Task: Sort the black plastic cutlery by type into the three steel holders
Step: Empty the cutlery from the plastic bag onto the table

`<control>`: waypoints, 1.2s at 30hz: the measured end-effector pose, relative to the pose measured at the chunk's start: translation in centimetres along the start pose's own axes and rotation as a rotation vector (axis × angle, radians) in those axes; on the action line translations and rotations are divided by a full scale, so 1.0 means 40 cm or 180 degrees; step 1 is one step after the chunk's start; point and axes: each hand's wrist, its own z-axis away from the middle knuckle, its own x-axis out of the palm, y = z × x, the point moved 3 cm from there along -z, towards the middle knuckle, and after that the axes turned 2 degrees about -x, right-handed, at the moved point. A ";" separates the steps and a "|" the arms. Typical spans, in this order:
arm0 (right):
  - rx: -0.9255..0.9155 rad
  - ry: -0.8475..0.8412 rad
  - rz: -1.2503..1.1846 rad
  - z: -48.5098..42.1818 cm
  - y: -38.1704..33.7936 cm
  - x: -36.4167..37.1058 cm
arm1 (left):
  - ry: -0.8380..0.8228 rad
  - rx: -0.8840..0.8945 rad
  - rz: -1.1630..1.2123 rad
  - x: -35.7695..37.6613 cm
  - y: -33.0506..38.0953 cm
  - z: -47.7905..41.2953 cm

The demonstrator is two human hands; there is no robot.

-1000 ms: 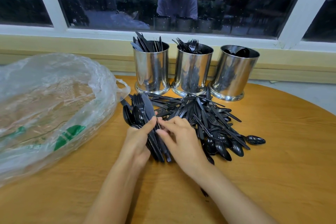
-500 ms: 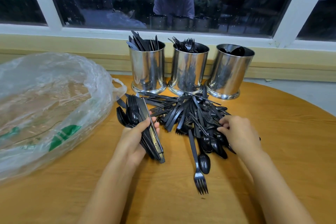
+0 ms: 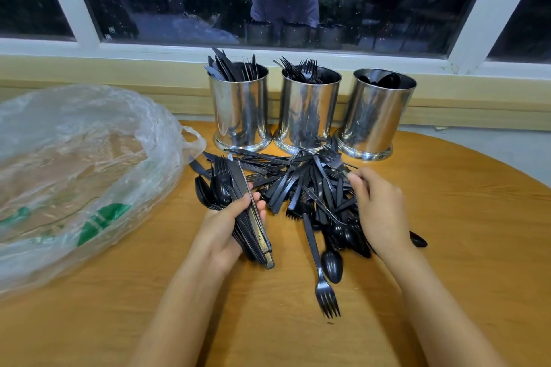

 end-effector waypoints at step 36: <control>0.0048 -0.1398 0.0712 0.053 -0.091 0.075 | 0.0327 0.0250 0.0156 -0.022 0.027 -0.012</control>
